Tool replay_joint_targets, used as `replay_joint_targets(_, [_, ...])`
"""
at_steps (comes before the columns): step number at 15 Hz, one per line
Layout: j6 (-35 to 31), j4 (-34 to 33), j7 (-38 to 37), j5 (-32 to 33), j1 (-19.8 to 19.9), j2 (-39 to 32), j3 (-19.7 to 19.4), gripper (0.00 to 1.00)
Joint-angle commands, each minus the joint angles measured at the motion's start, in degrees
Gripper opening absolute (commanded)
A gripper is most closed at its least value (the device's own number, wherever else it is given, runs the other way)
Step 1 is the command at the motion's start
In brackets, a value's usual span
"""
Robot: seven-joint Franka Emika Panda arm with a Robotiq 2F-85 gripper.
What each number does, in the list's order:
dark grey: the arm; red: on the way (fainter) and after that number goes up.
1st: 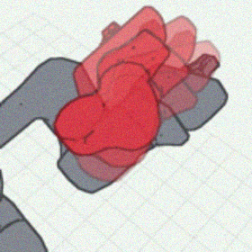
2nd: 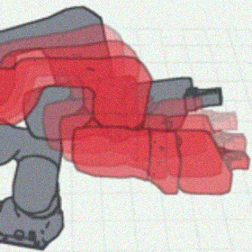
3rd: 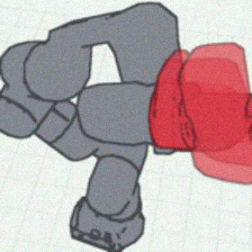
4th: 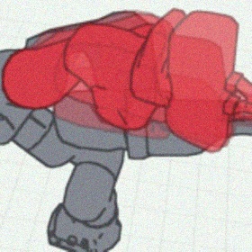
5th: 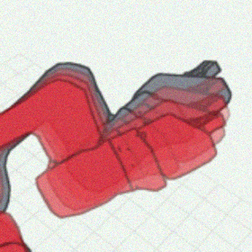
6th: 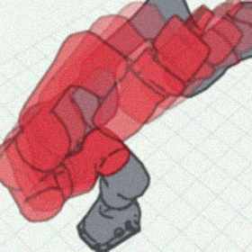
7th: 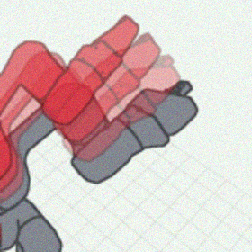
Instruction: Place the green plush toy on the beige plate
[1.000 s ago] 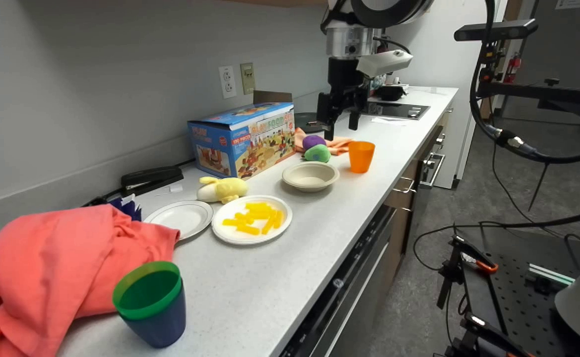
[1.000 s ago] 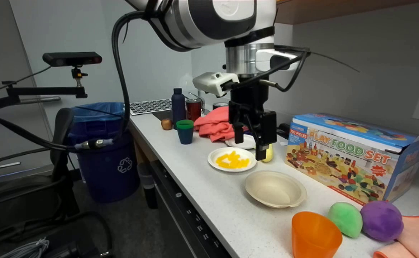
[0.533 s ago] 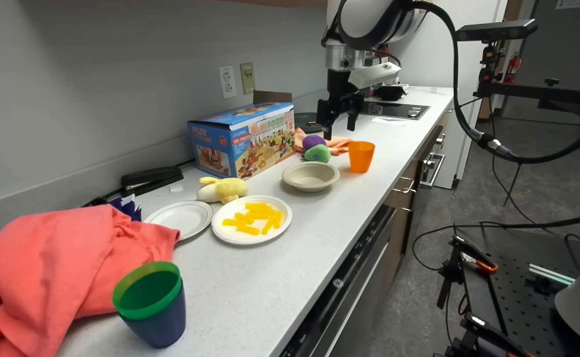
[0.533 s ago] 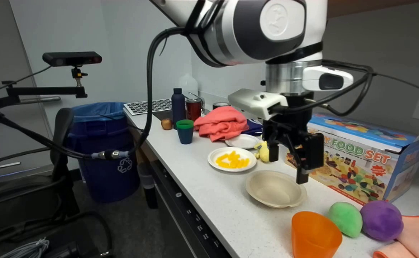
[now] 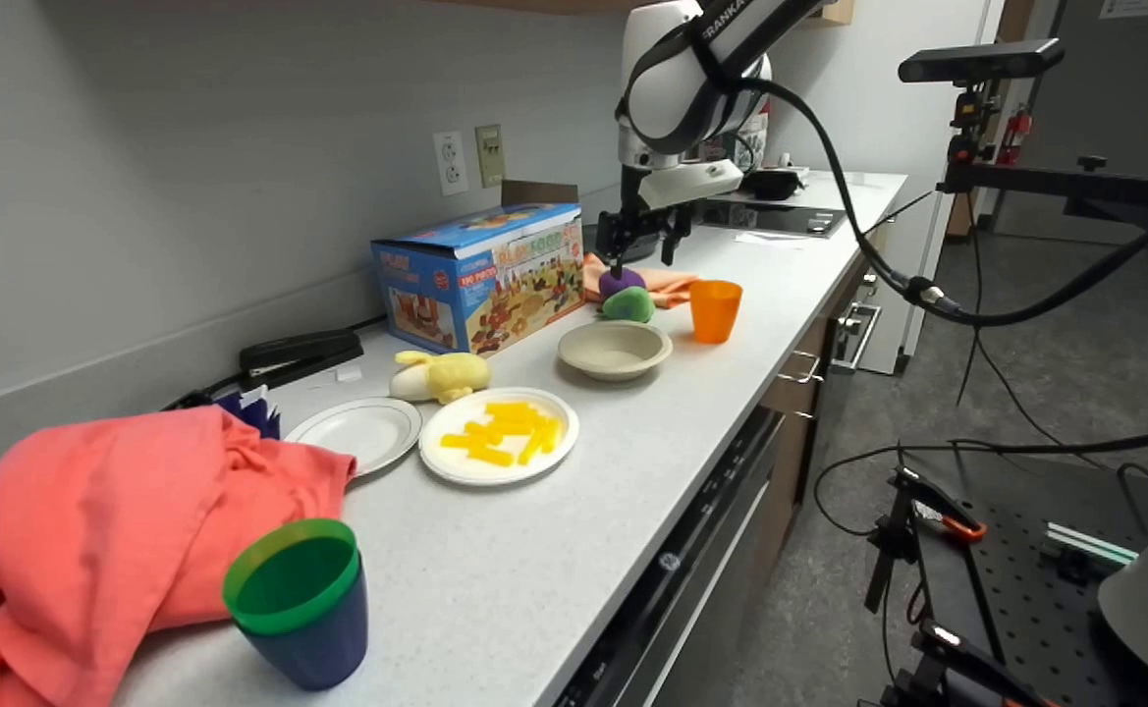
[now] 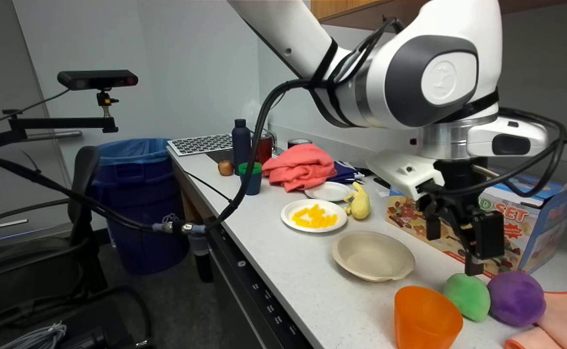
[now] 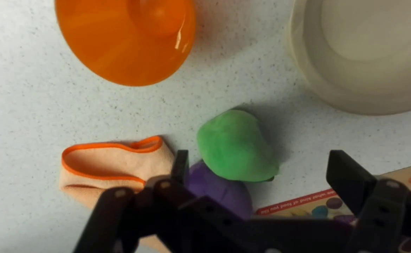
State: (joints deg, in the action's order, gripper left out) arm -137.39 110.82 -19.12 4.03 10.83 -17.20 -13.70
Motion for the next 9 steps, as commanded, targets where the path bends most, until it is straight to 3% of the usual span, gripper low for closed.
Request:
replay_joint_targets(1, [-0.8, -5.6, -4.6, 0.6, -0.6, -6.1, -1.6, 1.00])
replay_joint_targets(9, [0.1, -10.8, -9.8, -0.8, -1.0, -12.6, -2.8, 1.00])
